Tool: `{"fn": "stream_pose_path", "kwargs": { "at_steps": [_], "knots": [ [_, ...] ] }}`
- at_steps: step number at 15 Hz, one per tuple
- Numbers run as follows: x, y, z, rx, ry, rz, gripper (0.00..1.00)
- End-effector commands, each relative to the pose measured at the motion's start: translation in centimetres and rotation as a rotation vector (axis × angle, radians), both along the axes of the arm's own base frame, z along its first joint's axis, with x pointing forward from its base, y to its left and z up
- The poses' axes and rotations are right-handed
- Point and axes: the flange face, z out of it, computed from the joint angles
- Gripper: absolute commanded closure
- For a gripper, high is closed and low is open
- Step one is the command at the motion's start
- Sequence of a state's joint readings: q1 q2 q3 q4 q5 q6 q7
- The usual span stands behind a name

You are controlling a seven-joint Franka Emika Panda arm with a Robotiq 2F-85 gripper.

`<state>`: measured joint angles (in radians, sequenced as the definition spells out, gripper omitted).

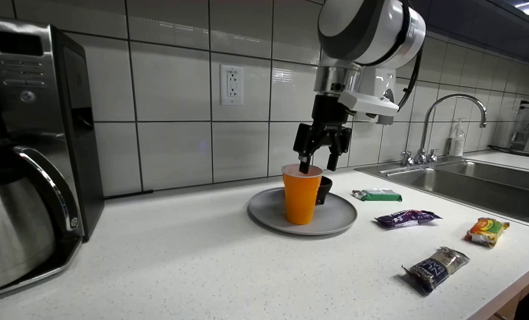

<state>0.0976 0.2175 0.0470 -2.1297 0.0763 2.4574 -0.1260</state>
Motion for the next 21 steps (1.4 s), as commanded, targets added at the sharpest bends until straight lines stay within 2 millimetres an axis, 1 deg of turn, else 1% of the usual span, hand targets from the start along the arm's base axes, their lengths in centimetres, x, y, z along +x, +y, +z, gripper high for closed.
{"fn": "stream_pose_path", "kwargs": {
  "at_steps": [1,4,9,10,14,17,19,21],
  "knots": [
    [1.0,0.6,0.1,0.014,0.003,-0.001,0.34],
    [1.0,1.1,0.2,0.03,0.013,0.014,0.58],
    [0.3,2.7,0.9,0.056,0.01,0.056,0.97],
    [0.2,2.8,0.9,0.06,0.011,0.059,1.0],
    [0.1,2.8,1.3,0.08,0.012,0.051,0.99],
    [-0.1,2.7,2.1,0.104,0.008,0.056,0.99],
    [-0.6,3.3,3.0,0.127,0.01,0.075,0.99],
    [-1.4,4.2,4.0,0.147,0.02,0.11,0.99]
  ]
}}
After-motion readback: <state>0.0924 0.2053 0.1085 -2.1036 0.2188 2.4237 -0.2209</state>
